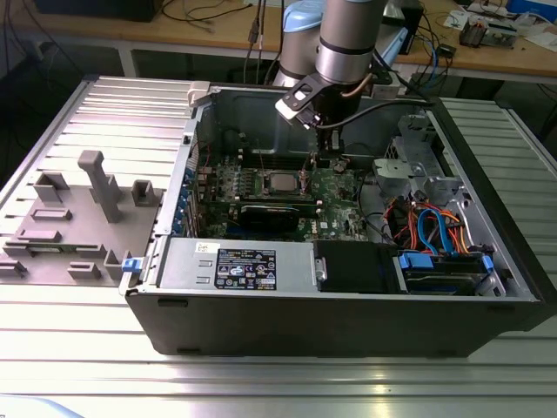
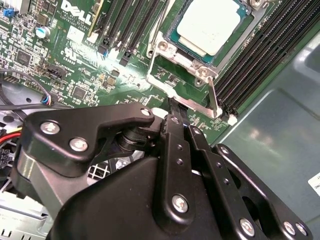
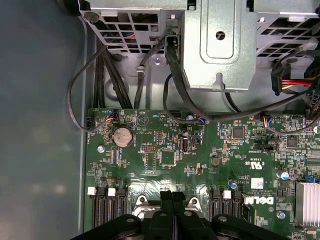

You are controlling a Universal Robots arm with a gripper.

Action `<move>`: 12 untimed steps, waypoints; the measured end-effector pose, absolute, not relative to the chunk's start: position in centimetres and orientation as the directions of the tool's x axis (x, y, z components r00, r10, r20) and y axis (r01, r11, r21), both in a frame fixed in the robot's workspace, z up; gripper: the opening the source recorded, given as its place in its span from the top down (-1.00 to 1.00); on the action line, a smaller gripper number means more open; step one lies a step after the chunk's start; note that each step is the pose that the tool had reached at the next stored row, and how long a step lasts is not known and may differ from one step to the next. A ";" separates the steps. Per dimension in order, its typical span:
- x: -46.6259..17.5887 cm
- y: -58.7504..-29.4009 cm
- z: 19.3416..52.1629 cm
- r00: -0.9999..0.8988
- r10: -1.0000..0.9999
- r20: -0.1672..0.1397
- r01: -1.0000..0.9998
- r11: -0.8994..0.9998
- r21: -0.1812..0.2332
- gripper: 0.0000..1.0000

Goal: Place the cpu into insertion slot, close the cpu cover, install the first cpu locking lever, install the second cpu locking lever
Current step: 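Close the cpu cover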

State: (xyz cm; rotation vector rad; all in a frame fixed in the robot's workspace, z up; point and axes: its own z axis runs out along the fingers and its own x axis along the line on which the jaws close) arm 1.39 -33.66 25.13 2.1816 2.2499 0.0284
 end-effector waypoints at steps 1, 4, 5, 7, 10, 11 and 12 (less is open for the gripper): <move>1.3 -33.7 25.1 -0.031 0.999 0.007 0.999 0.031 0.018 0.79; 1.3 -33.7 25.1 -0.031 0.999 0.007 0.999 0.031 0.018 0.79; 1.2 -33.7 25.1 -0.031 0.999 0.007 0.999 0.031 0.018 0.79; 1.2 -33.7 25.1 -0.031 0.999 0.007 0.999 0.031 0.018 0.79; 1.2 -33.7 25.1 -0.031 1.000 0.007 0.999 0.031 0.018 0.79; 1.2 -33.7 25.1 -0.031 1.000 0.007 0.999 0.031 0.018 0.79; 1.1 -33.7 25.1 -0.031 0.999 0.007 0.999 0.031 0.018 0.79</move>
